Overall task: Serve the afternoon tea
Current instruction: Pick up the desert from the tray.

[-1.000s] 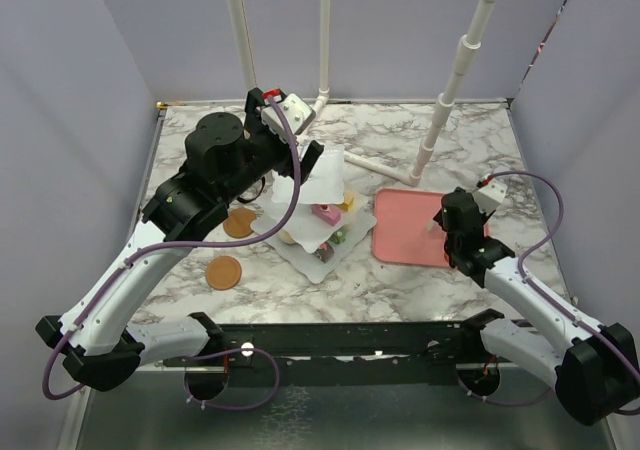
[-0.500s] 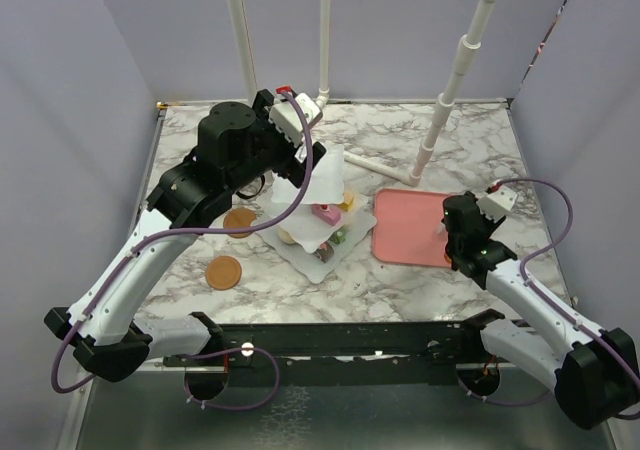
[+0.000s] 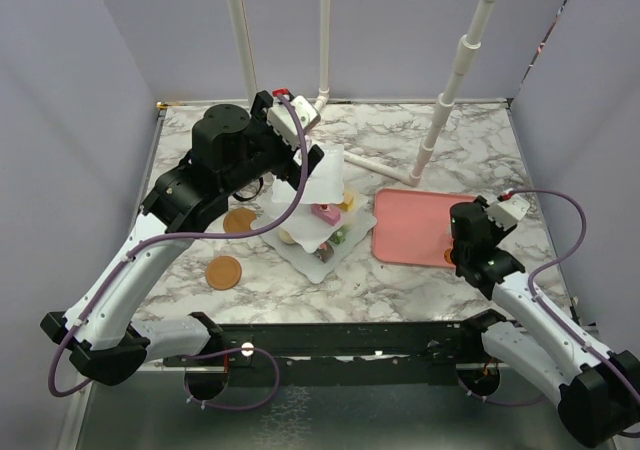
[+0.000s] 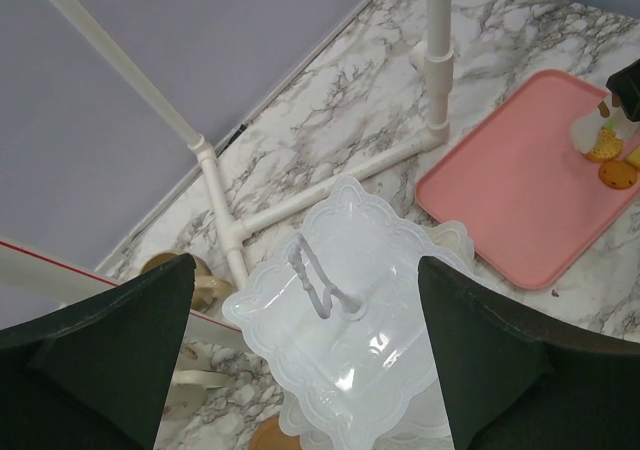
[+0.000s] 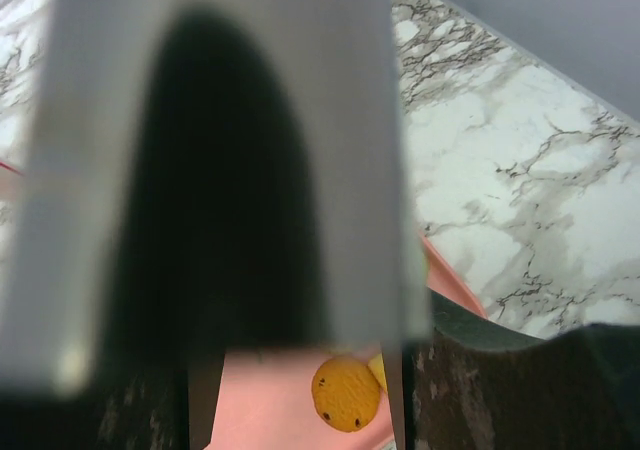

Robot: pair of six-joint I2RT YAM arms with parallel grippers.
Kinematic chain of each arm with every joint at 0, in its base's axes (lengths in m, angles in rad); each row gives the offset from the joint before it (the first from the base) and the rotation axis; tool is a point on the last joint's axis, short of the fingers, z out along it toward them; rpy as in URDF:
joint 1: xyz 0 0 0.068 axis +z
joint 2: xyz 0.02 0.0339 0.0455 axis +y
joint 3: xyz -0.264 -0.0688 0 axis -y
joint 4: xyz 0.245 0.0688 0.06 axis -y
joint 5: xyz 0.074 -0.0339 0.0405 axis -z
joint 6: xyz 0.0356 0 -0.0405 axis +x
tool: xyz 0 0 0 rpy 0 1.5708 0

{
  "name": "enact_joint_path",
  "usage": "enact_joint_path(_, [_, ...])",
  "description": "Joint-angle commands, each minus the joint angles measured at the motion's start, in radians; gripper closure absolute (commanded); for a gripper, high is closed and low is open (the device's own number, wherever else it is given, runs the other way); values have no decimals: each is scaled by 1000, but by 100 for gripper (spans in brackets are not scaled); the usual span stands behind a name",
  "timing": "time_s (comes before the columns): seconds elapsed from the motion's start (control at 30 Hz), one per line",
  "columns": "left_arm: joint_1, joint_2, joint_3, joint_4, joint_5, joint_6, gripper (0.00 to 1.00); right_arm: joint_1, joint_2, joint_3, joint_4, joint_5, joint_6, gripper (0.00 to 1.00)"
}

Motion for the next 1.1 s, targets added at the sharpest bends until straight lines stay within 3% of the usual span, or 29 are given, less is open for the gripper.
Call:
enact_joint_path(0.0, [1,-20,-17,23,28,-2,7,-8,4,-7,-23,83,5,43])
enact_joint_path(0.53, [1,-33,-31,34,21,6,6,-63,117,-1,-2,0,32,43])
enact_joint_path(0.8, [2,-36,-18,34,10,8,6,-62,164,12,51,-94,24,48])
enact_joint_path(1.07, [1,-33,-17,40,12,1,6,-60,102,-88,415,-248,-120,51])
